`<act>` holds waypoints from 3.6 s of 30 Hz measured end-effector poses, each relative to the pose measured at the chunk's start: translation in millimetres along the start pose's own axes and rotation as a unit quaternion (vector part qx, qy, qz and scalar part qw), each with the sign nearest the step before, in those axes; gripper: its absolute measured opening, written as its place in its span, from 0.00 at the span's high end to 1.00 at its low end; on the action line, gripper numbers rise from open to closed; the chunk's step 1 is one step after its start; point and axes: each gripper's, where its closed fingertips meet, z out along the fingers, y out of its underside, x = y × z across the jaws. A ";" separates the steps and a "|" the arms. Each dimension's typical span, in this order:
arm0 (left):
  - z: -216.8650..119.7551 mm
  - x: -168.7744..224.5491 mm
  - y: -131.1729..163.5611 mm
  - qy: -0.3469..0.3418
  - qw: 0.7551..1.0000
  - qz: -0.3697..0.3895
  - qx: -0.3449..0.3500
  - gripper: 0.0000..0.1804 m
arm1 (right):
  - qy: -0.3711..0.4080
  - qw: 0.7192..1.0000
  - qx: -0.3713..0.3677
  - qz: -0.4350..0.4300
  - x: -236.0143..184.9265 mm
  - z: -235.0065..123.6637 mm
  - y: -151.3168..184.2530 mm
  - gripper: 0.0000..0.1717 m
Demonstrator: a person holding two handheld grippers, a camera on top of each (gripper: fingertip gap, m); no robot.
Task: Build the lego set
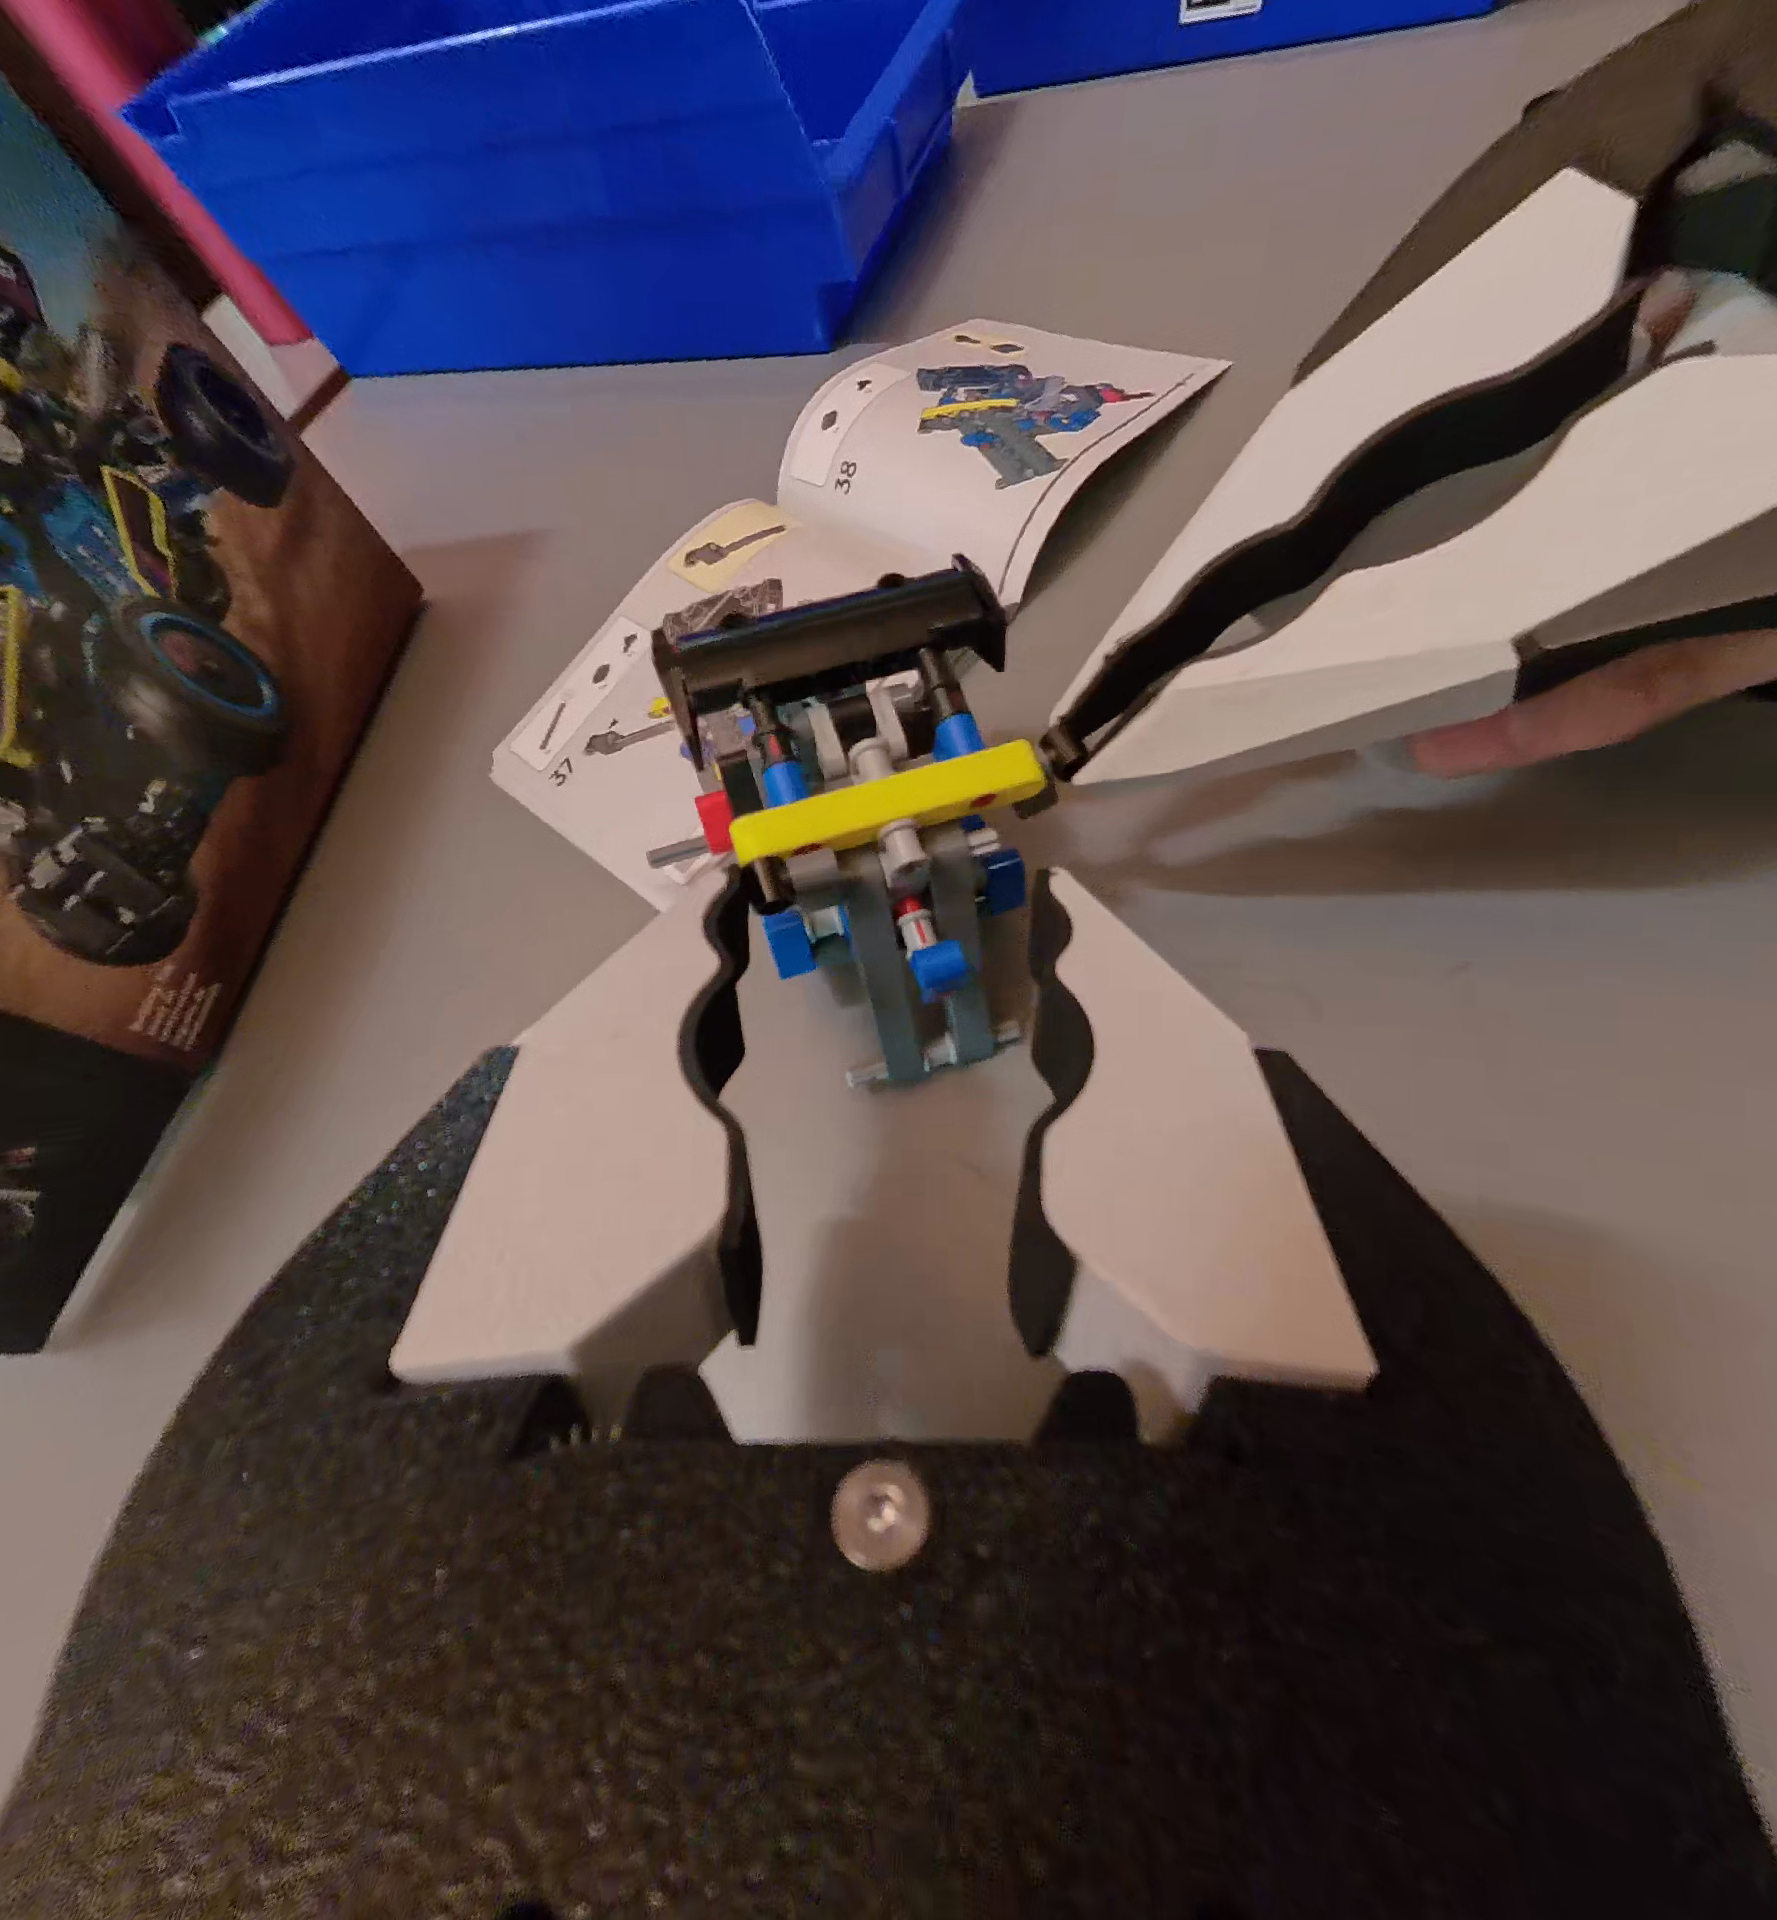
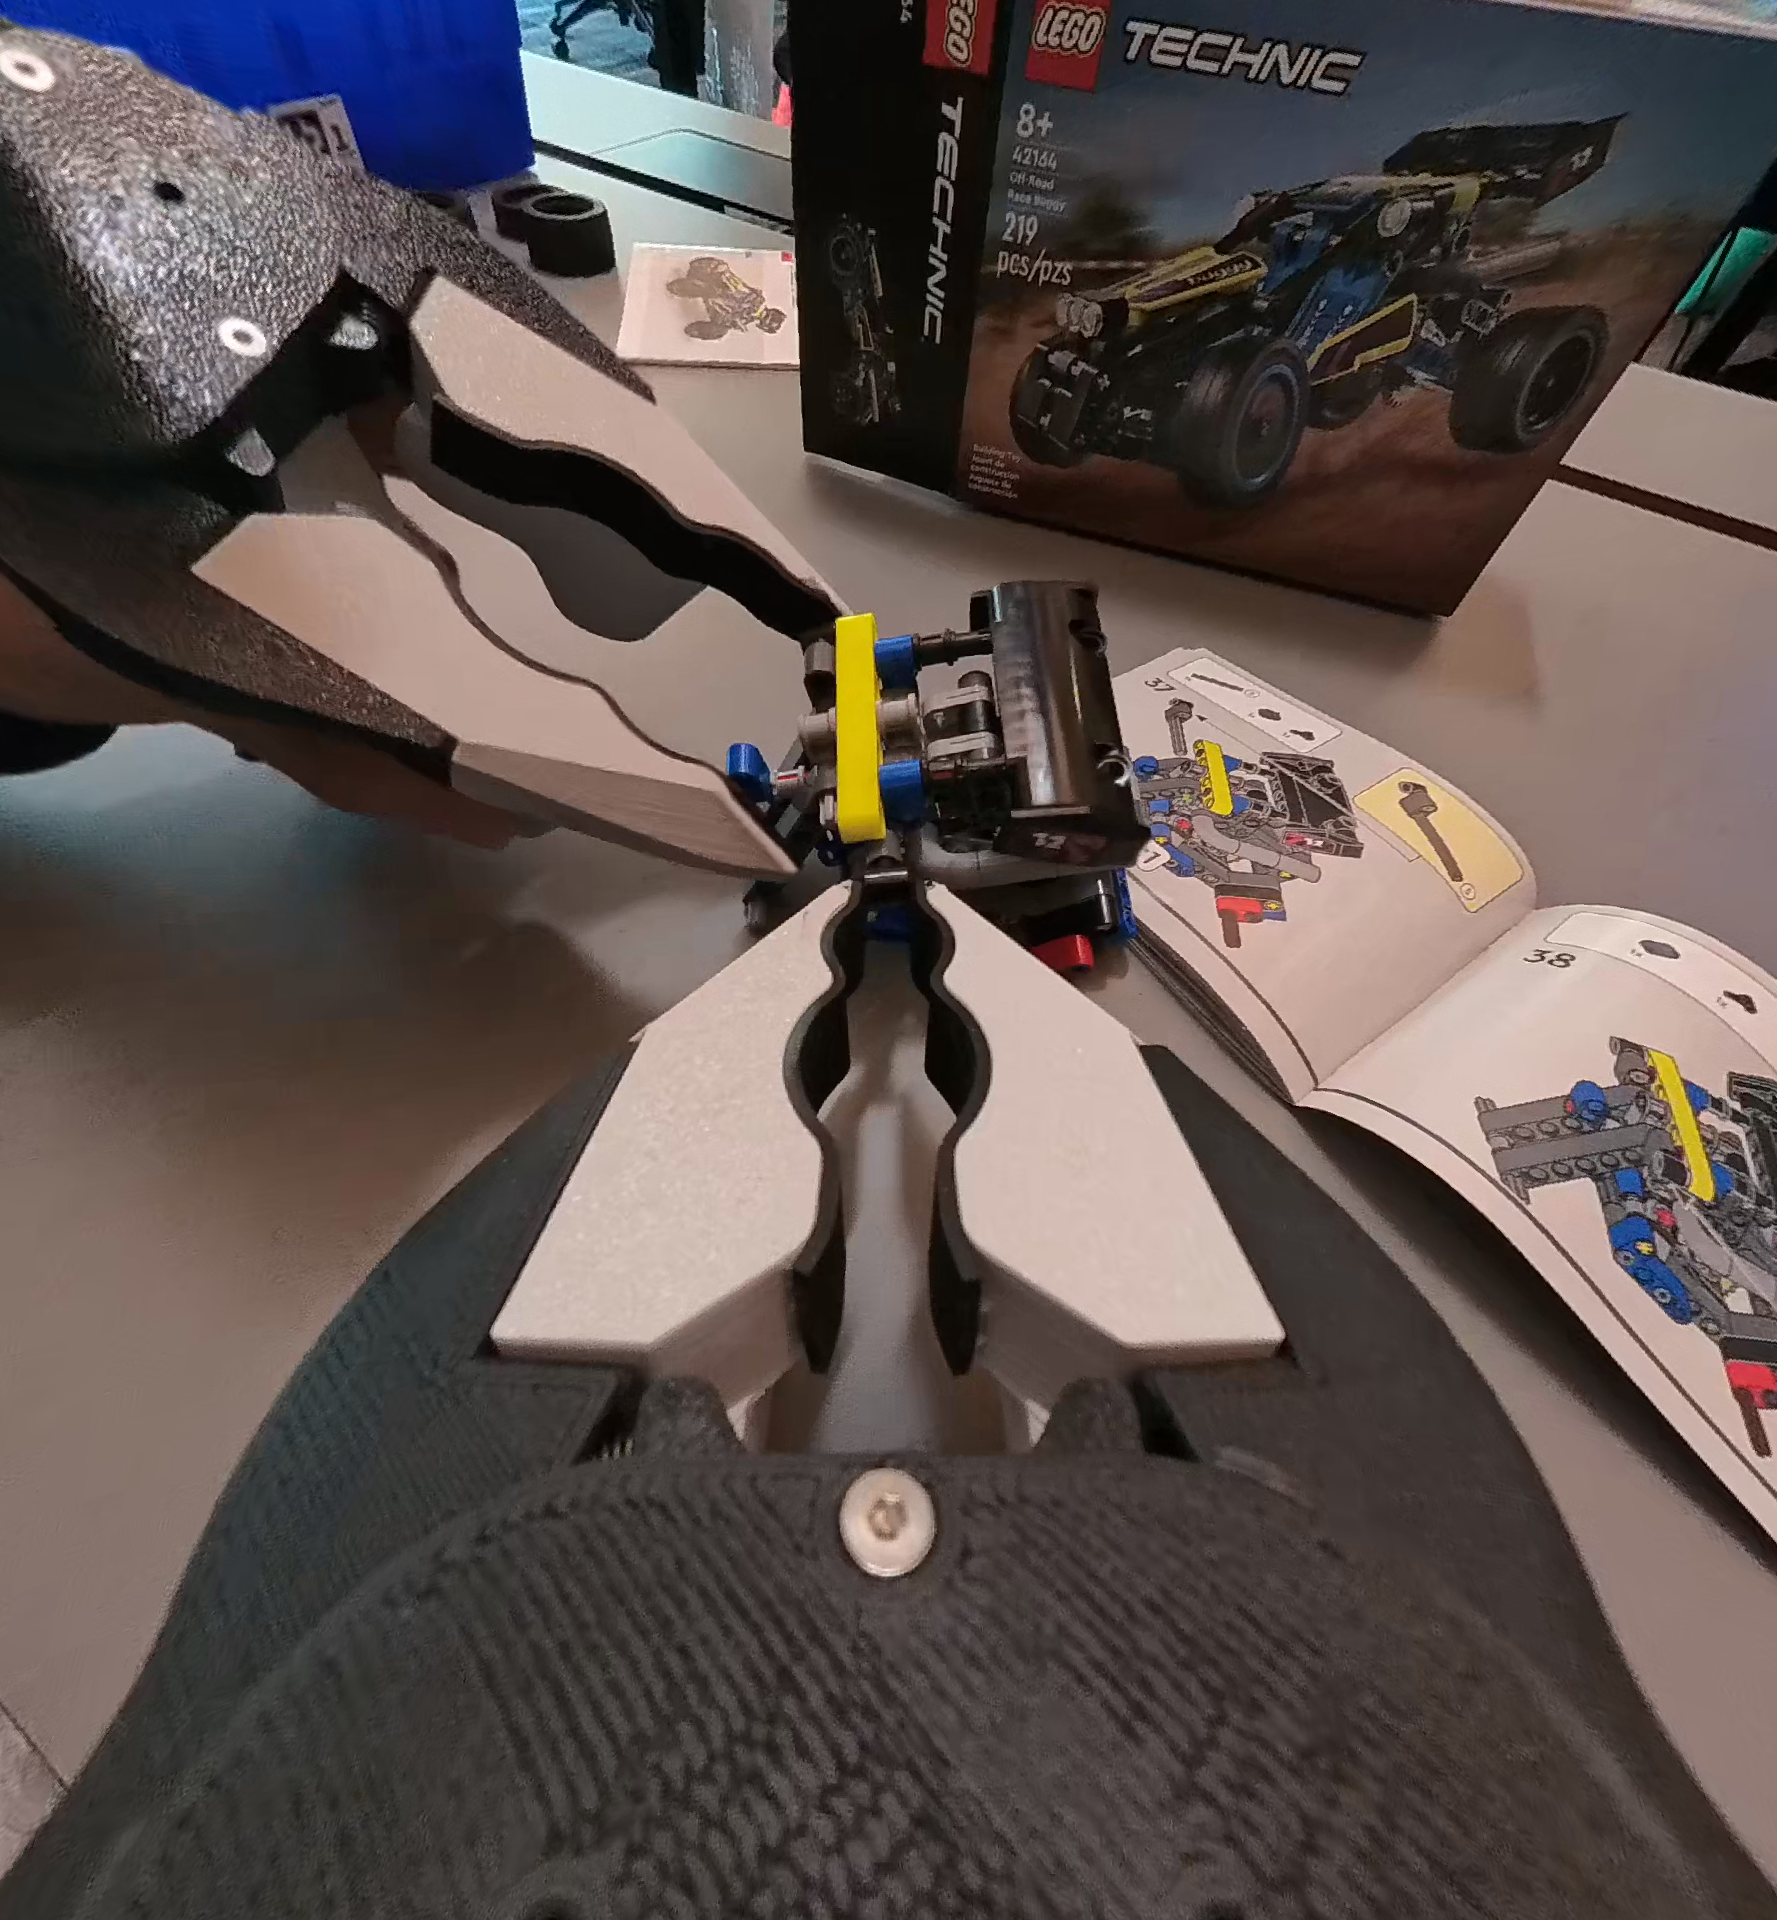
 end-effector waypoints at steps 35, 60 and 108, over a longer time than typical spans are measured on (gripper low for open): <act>7.5 -2.3 4.1 -0.048 0.999 -0.003 -0.012 0.79 | 0.009 1.000 0.002 0.014 -9.3 -1.2 -0.9 0.97; 4.7 -3.0 8.2 0.016 0.998 -0.063 -0.013 0.80 | 0.239 0.818 0.020 -0.523 -14.4 0.8 -15.4 0.97; -39.1 55.2 -46.1 0.296 0.865 -0.388 0.120 0.96 | 0.209 0.712 0.151 -0.653 -38.6 -38.3 -28.7 0.97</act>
